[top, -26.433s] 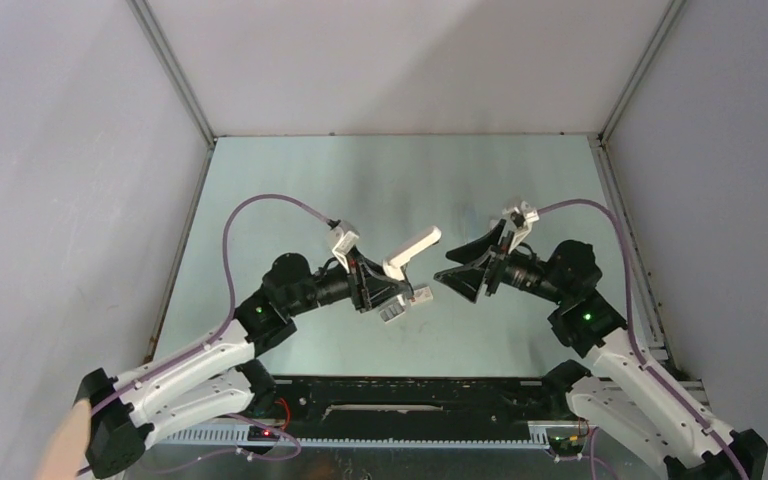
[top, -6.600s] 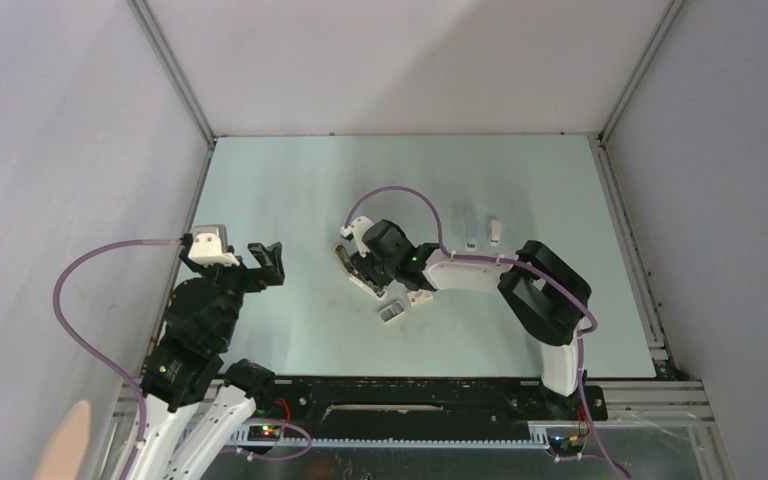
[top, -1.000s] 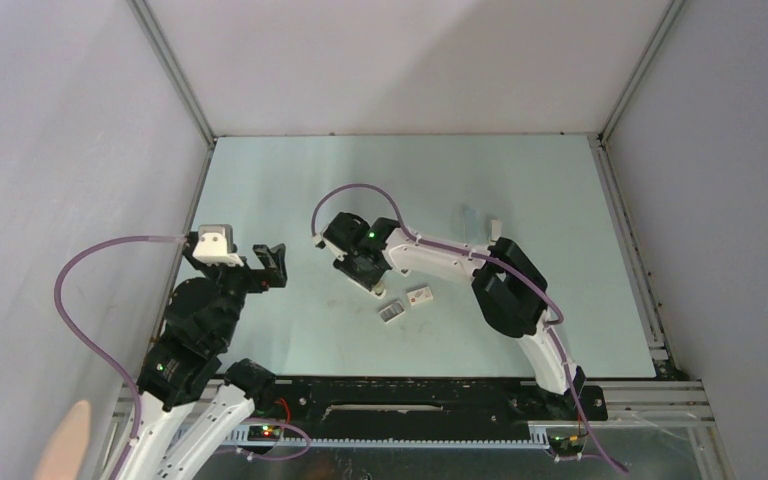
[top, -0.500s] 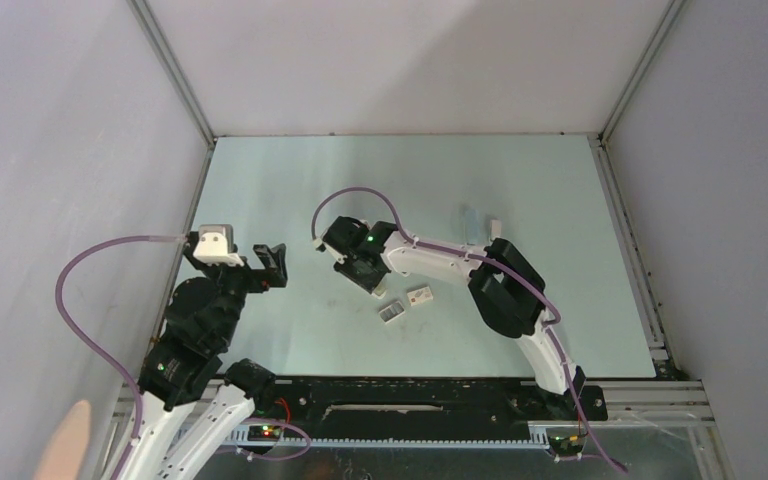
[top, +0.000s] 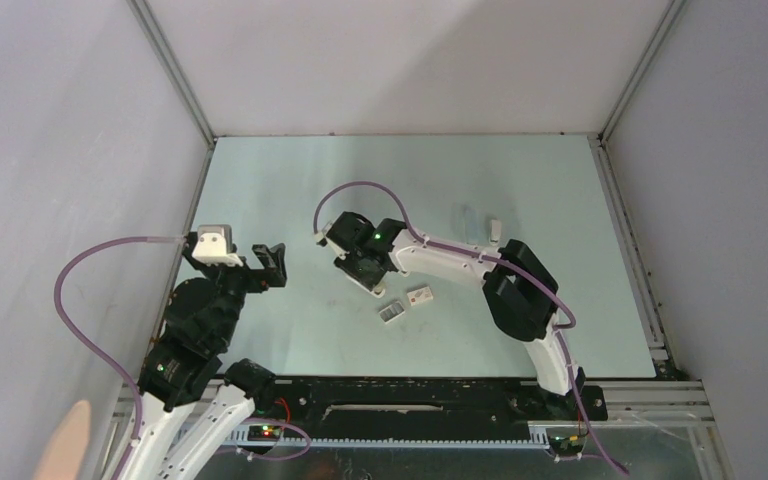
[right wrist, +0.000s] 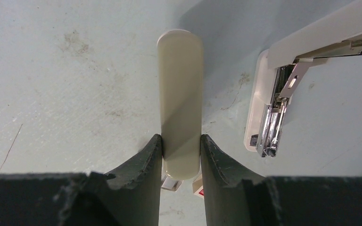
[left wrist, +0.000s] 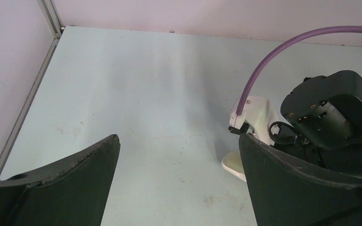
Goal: Load the staples into the stapler
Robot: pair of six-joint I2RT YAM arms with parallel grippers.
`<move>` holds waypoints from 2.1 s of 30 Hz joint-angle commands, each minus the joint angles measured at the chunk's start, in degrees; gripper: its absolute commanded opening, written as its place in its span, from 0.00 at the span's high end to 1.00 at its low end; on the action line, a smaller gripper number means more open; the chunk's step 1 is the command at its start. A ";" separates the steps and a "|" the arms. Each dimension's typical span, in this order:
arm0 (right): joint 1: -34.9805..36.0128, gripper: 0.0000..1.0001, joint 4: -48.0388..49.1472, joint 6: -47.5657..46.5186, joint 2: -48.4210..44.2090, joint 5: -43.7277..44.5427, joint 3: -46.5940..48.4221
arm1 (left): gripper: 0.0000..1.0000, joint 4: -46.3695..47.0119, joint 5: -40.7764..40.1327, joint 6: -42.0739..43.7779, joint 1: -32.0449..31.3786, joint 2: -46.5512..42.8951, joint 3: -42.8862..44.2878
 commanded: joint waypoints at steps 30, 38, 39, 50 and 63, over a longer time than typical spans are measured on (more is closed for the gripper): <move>-40.70 1.00 0.26 15.75 -28.35 11.80 -25.66 | 0.00 1.58 1.17 0.43 0.37 -0.86 -0.40; -48.11 0.98 6.44 12.72 -18.49 7.54 -23.66 | 0.00 1.66 1.50 0.48 0.38 -0.55 -0.42; -48.22 0.95 6.46 12.40 -17.60 7.37 -23.24 | 0.00 1.70 1.59 0.43 0.38 -0.59 -0.41; -47.27 0.45 4.76 11.44 -20.21 8.51 -22.35 | 0.00 1.67 1.52 0.49 0.38 -0.37 -0.49; -23.58 0.24 14.90 6.47 -25.00 4.05 -22.24 | 0.00 1.66 1.59 0.49 0.38 0.03 -0.43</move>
